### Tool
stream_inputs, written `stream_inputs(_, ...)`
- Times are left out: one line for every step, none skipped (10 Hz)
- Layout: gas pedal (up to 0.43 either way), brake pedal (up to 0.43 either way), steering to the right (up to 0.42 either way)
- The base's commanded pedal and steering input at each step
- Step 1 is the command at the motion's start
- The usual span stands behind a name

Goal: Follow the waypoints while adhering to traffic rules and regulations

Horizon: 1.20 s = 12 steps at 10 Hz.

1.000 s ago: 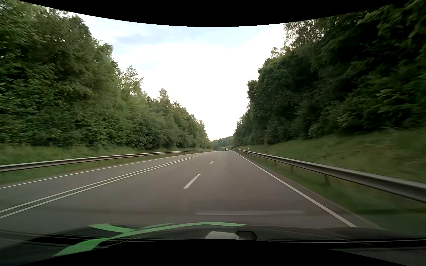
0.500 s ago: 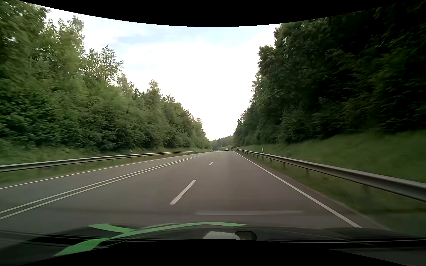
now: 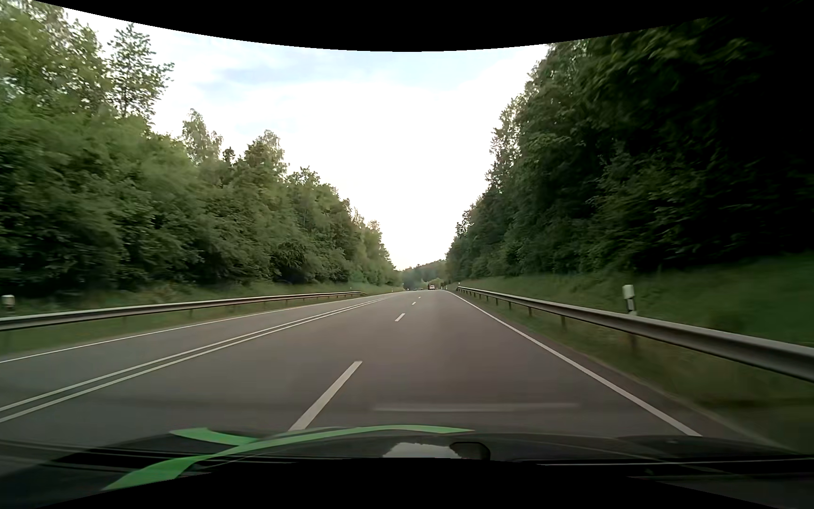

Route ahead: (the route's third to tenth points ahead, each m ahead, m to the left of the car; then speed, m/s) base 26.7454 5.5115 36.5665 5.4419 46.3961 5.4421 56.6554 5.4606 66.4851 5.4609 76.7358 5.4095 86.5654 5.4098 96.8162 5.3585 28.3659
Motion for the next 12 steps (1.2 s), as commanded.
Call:
stream_inputs(0.37,0.0,-0.001)
stream_inputs(0.358,0.0,-0.001)
stream_inputs(0.358,0.0,-0.001)
stream_inputs(0.358,0.0,-0.002)
stream_inputs(0.358,0.0,-0.002)
stream_inputs(0.358,0.0,-0.001)
stream_inputs(0.358,0.0,-0.001)
stream_inputs(0.358,0.0,-0.001)
stream_inputs(0.358,0.0,-0.001)
stream_inputs(0.35,0.0,-0.002)
stream_inputs(0.35,0.0,-0.001)
stream_inputs(0.35,0.0,-0.002)
